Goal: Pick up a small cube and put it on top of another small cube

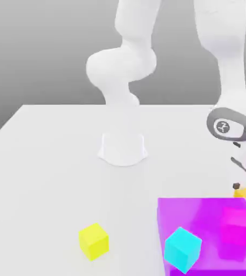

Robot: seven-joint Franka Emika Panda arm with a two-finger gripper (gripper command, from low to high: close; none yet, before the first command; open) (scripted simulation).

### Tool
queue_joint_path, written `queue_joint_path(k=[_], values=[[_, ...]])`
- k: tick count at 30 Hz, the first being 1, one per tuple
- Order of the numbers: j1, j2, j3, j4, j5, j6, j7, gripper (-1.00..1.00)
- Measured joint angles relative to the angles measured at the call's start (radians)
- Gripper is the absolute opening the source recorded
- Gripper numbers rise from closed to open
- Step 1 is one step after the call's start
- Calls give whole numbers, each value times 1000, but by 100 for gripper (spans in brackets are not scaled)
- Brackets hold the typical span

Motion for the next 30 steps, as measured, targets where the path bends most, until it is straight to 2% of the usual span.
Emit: queue_joint_path(k=[5, 11, 17, 21, 23, 25, 26, 30], values=[[1, 2, -1, 0, -2, 0, 2, -100], [-50, -182, 53, -24, 90, -142, -69, -100], [-209, -263, -116, 122, 159, -340, 20, -100], [-397, -304, -230, 230, 187, -493, 122, -100], [-402, -281, -233, 237, 212, -504, 146, -100], [-405, -224, -230, 228, 229, -447, 144, -100], [-406, -194, -229, 223, 235, -413, 141, 100], [-406, -194, -229, 223, 235, -413, 141, 100]])
